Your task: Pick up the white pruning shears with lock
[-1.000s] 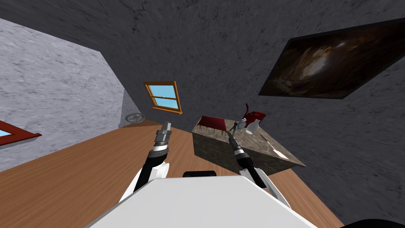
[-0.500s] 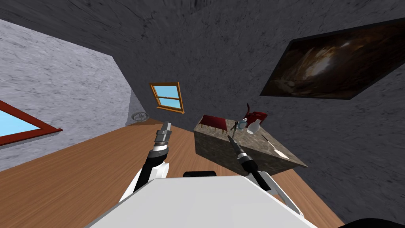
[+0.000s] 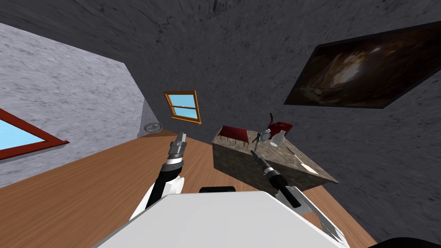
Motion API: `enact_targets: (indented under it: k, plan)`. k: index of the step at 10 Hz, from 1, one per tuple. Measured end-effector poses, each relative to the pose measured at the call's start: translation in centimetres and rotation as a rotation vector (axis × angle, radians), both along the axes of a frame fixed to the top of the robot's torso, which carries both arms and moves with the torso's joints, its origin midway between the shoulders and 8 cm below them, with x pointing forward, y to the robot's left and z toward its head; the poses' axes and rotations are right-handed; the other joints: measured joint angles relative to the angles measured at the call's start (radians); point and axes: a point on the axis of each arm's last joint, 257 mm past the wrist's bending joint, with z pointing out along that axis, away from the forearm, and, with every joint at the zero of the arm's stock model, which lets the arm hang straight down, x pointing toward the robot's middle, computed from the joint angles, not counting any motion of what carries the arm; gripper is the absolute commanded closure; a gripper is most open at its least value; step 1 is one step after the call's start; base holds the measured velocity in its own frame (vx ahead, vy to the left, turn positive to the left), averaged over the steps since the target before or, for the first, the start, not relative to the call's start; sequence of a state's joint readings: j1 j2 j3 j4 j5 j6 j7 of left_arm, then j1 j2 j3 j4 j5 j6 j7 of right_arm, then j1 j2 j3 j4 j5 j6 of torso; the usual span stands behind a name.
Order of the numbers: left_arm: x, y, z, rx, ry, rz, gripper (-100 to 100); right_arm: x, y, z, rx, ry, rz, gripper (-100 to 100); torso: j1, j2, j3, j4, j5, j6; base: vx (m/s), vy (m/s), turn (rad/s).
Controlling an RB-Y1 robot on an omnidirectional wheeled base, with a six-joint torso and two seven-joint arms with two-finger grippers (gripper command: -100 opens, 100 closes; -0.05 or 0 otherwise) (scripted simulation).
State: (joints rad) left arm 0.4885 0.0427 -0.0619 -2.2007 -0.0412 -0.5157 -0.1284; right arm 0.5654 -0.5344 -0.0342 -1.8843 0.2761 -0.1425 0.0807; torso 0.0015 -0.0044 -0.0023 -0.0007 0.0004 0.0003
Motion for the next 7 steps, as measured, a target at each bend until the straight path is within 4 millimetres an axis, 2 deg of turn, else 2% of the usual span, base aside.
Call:
enact_targets:
  k: [4,7]
  plan:
    - [0.0,0.0,0.0,0.0,0.0,0.0,0,-1.1,-5.3,-1.1,-0.203,0.085,-0.015,-100,0.003,-0.005,-0.003,-0.001,0.001,0.0,0.106,0.066,-0.043]
    - [0.0,0.0,0.0,0.0,0.0,0.0,0,-1.6,-8.5,-0.7,-0.321,0.125,-0.018,-100,0.0,-0.003,-0.002,-0.001,0.0,0.0,0.104,0.047,-0.053]
